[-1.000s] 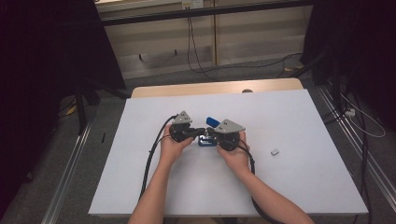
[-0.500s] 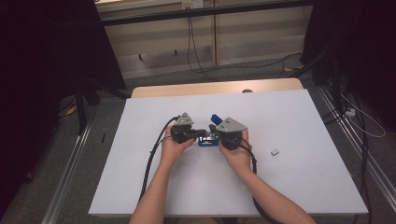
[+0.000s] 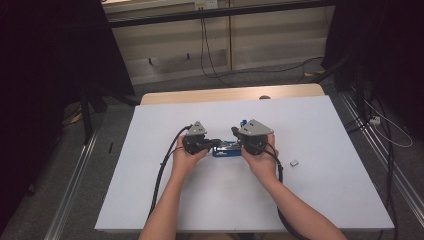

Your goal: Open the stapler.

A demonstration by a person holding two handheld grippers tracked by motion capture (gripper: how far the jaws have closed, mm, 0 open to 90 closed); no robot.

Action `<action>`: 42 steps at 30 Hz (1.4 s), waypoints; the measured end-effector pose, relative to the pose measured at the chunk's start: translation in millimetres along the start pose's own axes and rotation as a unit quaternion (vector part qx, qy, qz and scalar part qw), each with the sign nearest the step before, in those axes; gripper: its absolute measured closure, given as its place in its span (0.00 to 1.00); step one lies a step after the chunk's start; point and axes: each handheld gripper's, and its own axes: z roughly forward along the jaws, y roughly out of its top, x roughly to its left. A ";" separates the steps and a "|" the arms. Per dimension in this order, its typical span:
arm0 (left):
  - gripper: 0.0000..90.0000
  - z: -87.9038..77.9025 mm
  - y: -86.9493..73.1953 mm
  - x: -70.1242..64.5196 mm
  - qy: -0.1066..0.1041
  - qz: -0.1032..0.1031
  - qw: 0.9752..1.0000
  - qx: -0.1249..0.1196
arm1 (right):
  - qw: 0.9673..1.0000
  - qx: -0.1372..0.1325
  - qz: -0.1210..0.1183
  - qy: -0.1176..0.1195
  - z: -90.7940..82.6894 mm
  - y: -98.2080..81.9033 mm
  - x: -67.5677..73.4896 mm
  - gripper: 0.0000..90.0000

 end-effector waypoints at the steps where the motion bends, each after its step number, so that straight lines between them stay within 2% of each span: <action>1: 1.00 0.1 0.3 -0.5 0.001 0.002 1.000 0.001 | 1.000 0.001 -0.002 -0.003 -1.1 -0.3 -1.0 1.00; 12: 1.00 0.0 0.7 -1.6 0.003 0.006 1.000 0.003 | 0.999 0.019 0.008 -0.026 -14.0 -10.1 -20.5 1.00; 14: 1.00 0.0 0.9 -1.9 0.004 0.007 1.000 0.005 | 0.999 0.020 0.027 -0.024 -15.3 -13.9 -25.4 1.00; 15: 1.00 -0.1 0.9 -1.7 0.003 0.007 1.000 0.005 | 0.999 0.022 0.029 -0.025 -15.8 -15.7 -27.6 1.00; 24: 1.00 -0.1 0.6 -1.2 0.000 0.003 1.000 0.004 | 0.999 0.036 0.020 -0.022 -14.6 -27.4 -32.9 1.00; 26: 1.00 -0.2 0.7 -1.0 0.000 0.003 1.000 0.005 | 0.999 0.042 0.028 -0.019 -14.0 -32.2 -33.9 1.00; 30: 1.00 -0.2 0.8 -1.0 0.000 0.003 1.000 0.005 | 0.998 0.051 0.023 -0.013 -12.4 -40.5 -35.3 1.00; 33: 1.00 -0.2 1.1 -1.4 0.000 0.002 1.000 0.006 | 0.997 0.066 0.031 -0.012 -10.7 -47.4 -38.9 1.00; 34: 1.00 -0.1 1.3 -1.6 0.001 0.003 1.000 0.007 | 0.998 0.057 0.039 -0.011 -11.0 -50.2 -40.5 1.00; 39: 1.00 -0.1 1.6 -1.6 0.001 0.002 1.000 0.008 | 0.997 0.061 0.035 -0.010 -12.8 -50.2 -44.9 1.00; 42: 1.00 -0.2 1.5 -1.6 0.001 -0.001 1.000 0.007 | 0.997 0.061 0.041 -0.008 -13.2 -50.5 -46.1 1.00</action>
